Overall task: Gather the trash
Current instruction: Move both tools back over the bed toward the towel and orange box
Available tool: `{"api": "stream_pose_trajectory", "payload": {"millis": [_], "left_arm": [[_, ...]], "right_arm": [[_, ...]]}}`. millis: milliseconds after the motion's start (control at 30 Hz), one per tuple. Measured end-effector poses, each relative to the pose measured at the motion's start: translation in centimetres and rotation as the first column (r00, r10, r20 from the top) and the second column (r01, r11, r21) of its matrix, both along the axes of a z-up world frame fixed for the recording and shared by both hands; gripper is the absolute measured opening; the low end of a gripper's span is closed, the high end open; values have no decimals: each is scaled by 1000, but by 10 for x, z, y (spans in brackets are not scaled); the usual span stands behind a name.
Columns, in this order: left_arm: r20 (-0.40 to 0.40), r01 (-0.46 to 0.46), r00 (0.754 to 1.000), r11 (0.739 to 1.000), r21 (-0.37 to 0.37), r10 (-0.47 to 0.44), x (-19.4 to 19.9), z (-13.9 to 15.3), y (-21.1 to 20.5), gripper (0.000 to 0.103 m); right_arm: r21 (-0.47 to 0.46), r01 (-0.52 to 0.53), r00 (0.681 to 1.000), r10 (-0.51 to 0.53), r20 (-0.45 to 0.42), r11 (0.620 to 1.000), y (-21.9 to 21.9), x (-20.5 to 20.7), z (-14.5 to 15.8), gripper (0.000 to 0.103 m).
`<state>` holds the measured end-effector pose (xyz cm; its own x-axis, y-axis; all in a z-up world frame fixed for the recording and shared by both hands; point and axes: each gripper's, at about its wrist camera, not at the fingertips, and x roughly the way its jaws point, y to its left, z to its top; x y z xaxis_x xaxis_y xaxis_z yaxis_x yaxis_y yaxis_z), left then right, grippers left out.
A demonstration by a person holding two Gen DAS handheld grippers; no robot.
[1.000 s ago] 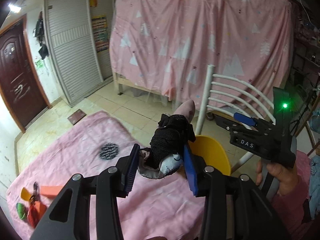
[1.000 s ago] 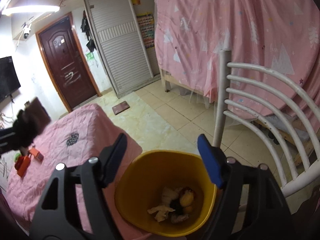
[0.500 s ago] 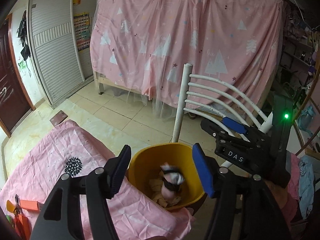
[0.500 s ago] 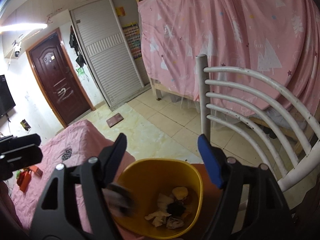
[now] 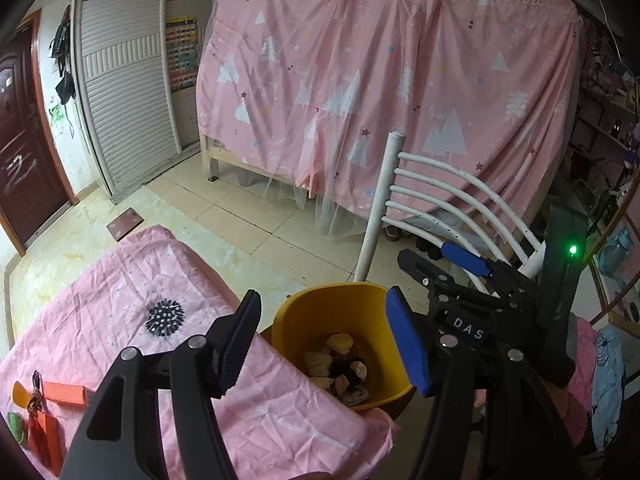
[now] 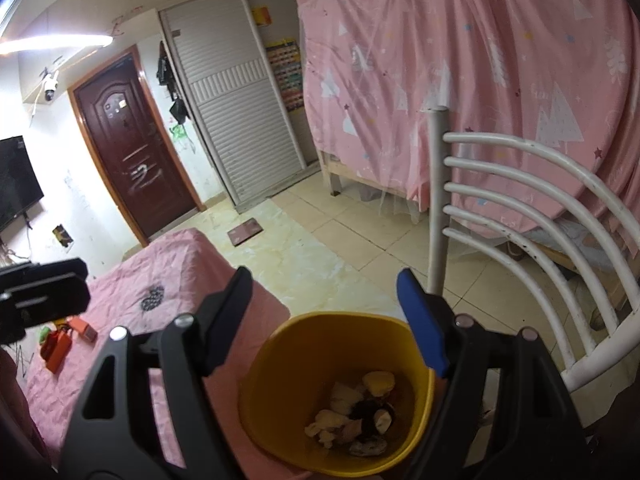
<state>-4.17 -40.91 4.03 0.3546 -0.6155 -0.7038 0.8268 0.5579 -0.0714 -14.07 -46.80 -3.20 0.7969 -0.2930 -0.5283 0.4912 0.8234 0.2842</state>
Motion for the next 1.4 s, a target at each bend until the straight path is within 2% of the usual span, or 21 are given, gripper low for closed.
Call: {"api": "stream_pose_trajectory", "payload": {"millis": [400, 467, 767, 1100, 1300, 1400], "left_arm": [[1, -113, 994, 992, -51, 113, 31, 12, 58, 63], [4, -141, 990, 988, -59, 142, 37, 14, 71, 64], [0, -258, 966, 963, -83, 259, 61, 21, 125, 66], [-9, -393, 919, 915, -93, 394, 91, 22, 189, 68], [-15, -486, 873, 869, -97, 487, 115, 22, 236, 69], [0, -536, 843, 839, -91, 538, 125, 21, 261, 70]], "right_arm": [[-39, -140, 989, 139, -40, 989, 54, 50, 9, 73], [-47, -166, 986, 164, -43, 985, 63, 58, 12, 76], [-70, -286, 957, 282, -61, 956, 108, 97, 21, 76], [-89, -411, 910, 403, -96, 907, 159, 132, 25, 77], [-101, -487, 871, 474, -127, 867, 192, 154, 25, 80], [-102, -527, 847, 512, -146, 844, 208, 164, 25, 80]]}}
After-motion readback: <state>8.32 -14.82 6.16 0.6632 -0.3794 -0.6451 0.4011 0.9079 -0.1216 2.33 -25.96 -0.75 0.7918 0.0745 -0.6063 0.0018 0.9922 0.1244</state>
